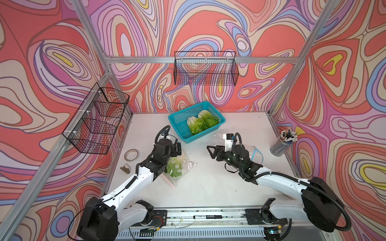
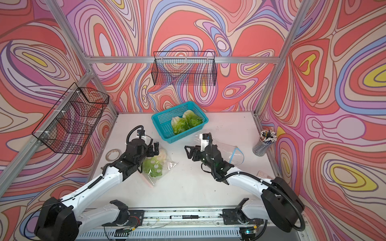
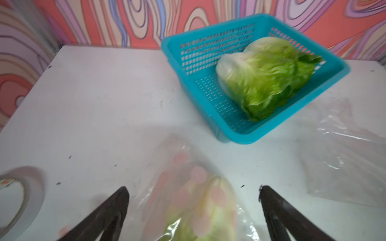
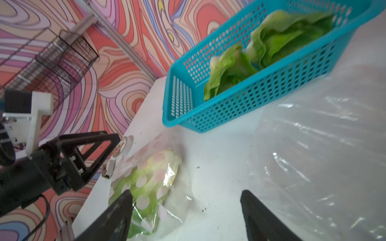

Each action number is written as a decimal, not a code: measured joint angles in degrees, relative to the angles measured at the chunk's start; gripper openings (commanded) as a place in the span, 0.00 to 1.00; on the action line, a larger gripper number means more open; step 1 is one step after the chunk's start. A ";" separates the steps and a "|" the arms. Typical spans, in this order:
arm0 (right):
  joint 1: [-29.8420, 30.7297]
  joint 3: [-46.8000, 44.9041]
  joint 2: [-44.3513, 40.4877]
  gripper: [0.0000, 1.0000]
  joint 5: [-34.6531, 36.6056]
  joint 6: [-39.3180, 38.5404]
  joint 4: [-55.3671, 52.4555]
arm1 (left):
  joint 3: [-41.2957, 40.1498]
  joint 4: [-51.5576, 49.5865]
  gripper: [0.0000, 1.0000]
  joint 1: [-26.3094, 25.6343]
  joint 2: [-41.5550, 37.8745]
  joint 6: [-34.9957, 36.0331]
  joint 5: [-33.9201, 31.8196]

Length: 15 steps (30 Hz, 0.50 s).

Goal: Open the zip-top bag and take out the chinese cabbages
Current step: Adjust the zipper food storage bag at the center of the board.

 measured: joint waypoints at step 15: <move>12.66 3.50 16.04 0.80 -3.72 6.45 2.14 | 0.35 -2.75 0.84 17.64 11.54 -3.15 16.85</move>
